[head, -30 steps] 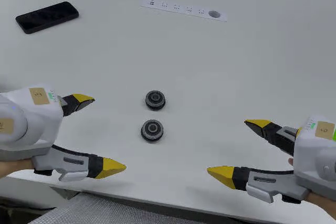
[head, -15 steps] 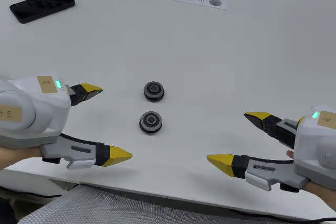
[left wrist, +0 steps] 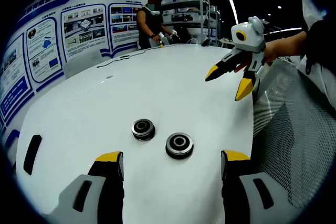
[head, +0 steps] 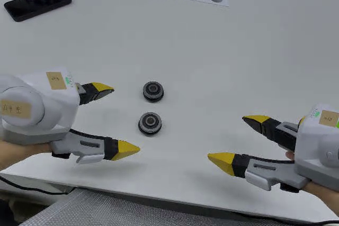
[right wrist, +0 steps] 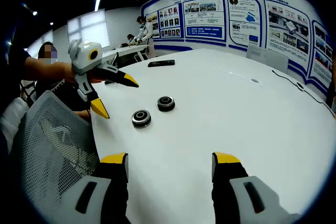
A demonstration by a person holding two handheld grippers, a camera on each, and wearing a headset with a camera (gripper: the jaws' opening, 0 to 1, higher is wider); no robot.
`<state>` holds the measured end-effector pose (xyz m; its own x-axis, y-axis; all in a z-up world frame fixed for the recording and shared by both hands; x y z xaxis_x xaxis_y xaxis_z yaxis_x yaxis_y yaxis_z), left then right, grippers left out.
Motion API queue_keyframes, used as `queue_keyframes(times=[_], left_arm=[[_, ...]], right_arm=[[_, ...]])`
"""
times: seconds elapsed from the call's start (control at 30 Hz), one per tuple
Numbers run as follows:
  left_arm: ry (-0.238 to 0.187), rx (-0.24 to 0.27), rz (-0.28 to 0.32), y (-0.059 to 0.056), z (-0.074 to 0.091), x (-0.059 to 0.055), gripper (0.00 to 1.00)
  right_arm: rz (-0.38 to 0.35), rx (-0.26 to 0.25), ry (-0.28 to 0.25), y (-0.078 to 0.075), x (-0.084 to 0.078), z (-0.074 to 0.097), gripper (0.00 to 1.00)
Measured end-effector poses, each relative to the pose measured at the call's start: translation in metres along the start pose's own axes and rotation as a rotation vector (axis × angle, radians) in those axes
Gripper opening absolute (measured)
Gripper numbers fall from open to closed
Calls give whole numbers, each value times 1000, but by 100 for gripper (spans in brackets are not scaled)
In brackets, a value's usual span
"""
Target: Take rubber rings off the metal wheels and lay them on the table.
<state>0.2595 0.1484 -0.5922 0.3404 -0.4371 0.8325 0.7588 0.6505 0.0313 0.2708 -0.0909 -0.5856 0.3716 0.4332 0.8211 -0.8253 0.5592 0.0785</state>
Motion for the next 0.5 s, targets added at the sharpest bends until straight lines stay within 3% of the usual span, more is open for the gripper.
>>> queue_keyframes(times=[0.5], left_arm=[[-28,-54,-32,-8,-24,17,55]], right_arm=[[-52,-22,-6,-6,-4,4,63]])
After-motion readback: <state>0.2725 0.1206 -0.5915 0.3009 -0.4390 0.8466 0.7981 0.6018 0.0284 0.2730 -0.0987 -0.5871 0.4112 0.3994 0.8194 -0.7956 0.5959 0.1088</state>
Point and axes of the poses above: the centre of the closed fingertips' face, and the gripper's own axes: z roughly backward along the fingers, y roughly to its left, x roughly out of its top, the point moved 6 cm from there along z, roughly backward along the fingers, and after that the axes turned 1 degree about x, right-handed, at the moved point
